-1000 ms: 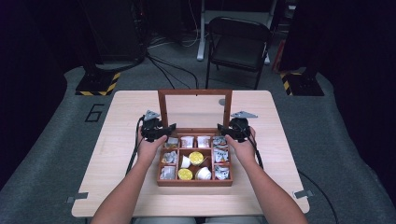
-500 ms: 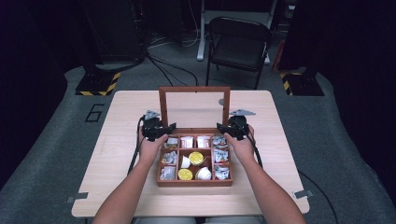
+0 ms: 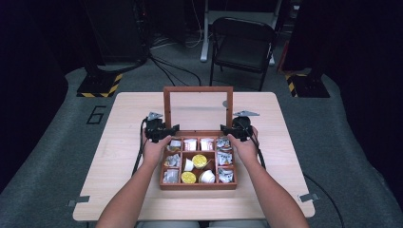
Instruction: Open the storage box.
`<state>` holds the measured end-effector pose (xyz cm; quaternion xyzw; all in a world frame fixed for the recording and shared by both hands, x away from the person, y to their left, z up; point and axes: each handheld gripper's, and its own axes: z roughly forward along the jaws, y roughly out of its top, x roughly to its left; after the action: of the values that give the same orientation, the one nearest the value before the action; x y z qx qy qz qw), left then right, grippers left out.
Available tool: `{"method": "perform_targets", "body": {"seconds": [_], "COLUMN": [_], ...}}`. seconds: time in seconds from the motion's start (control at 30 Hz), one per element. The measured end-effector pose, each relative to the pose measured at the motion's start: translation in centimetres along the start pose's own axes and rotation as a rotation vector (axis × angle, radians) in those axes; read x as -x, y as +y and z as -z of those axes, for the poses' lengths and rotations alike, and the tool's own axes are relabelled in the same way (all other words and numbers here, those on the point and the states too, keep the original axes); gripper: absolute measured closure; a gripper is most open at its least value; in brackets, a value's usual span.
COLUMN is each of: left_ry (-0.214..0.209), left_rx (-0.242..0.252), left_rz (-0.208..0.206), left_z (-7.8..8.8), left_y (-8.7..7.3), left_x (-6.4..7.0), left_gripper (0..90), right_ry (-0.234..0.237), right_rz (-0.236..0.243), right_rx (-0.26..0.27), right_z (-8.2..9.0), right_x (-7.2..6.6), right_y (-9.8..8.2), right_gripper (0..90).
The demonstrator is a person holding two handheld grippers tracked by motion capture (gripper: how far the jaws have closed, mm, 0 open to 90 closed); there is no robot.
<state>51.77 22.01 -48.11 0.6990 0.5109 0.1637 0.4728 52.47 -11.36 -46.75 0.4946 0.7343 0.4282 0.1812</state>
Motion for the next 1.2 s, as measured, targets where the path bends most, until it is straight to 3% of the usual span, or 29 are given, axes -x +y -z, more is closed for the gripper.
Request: {"method": "perform_targets", "body": {"seconds": [0.6,0.73,1.2], "left_ry": [-0.009,0.014,-0.013], "left_rx": [-0.017,-0.067,-0.082], "left_rz": [0.070,0.024,0.087], "left_z": [-0.7,-0.9,-1.4], "left_y": [-0.1,0.3,0.3], "left_x": [-0.6,0.0,-0.6], "left_gripper": [40.2,34.9,33.8], "right_ry": [0.011,0.008,0.003], "right_rz": [-0.051,-0.052,-0.077], "right_rx": [-0.012,-0.025,-0.078], "right_z": [-0.6,-0.7,-1.3], "right_x": [0.5,0.5,0.3], "right_y": [-0.1,0.1,0.5], "right_gripper": [46.5,45.5,40.2]}}
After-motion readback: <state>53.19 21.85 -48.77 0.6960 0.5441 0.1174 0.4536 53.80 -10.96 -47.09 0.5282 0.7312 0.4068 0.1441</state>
